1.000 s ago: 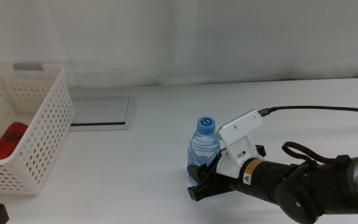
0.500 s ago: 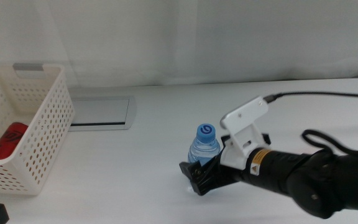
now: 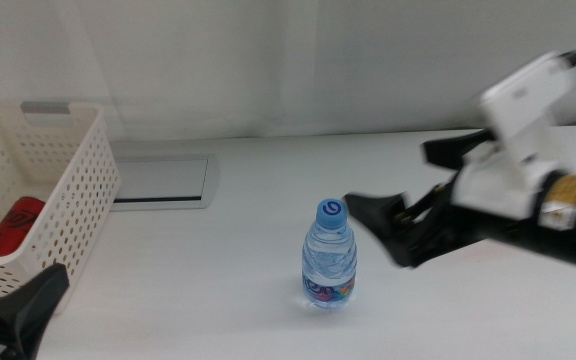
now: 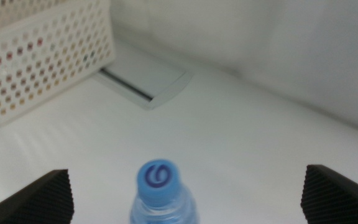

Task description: Use arms to grab the bottles and put them into the dustbin to the left of the table.

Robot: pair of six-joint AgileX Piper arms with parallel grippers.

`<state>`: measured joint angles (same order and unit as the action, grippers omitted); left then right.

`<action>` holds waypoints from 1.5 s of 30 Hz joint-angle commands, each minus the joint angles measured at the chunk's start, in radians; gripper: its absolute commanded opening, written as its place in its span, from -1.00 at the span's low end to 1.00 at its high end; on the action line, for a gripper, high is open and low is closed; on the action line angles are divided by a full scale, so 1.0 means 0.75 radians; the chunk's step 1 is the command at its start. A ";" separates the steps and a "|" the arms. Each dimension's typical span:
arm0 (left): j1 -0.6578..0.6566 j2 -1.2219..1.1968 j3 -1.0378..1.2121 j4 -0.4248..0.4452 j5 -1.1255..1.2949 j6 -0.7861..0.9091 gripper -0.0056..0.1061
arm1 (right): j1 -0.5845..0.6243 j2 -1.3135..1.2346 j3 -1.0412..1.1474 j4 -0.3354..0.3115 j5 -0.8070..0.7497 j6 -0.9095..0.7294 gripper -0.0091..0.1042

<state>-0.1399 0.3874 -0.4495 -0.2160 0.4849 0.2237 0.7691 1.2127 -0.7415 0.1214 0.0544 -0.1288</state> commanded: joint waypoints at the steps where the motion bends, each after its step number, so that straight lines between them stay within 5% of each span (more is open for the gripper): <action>1: -0.042 0.008 0.005 -0.001 0.008 0.009 0.76 | -0.044 -0.126 -0.008 -0.013 0.093 -0.015 0.98; 5: -0.082 0.011 0.005 -0.007 0.008 0.009 0.76 | -0.165 -0.355 -0.008 -0.047 0.332 -0.007 0.98; 11: -0.084 0.036 0.005 -0.014 0.008 0.020 0.76 | -0.344 -0.618 -0.008 -0.287 0.633 0.198 0.98; 17: -0.130 0.144 0.005 -0.226 -0.073 0.235 0.76 | -0.430 -0.895 0.007 -0.543 0.830 0.453 0.98; 21: -0.160 0.269 0.005 -0.331 -0.158 0.368 0.76 | -0.430 -1.074 0.074 -0.636 0.889 0.572 0.98; 26: -0.209 0.461 0.005 -0.477 -0.238 0.540 0.76 | -0.430 -1.274 0.222 -0.729 0.884 0.720 0.98; 33: -0.439 0.733 0.005 -0.782 -0.430 0.837 0.76 | -0.430 -1.352 0.451 -0.739 0.776 0.730 0.98; 40: -0.747 0.899 0.005 -0.774 -0.721 0.832 0.76 | -0.430 -1.348 0.599 -0.823 0.522 0.869 0.98; 45: -0.873 1.002 0.005 -0.771 -0.780 0.793 0.76 | -0.430 -1.348 0.810 -1.046 0.250 1.135 0.98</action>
<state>-0.7749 1.1194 -0.4476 -0.7787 -0.0707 0.8358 0.4518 0.2054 -0.1675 -0.6022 0.3101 0.6608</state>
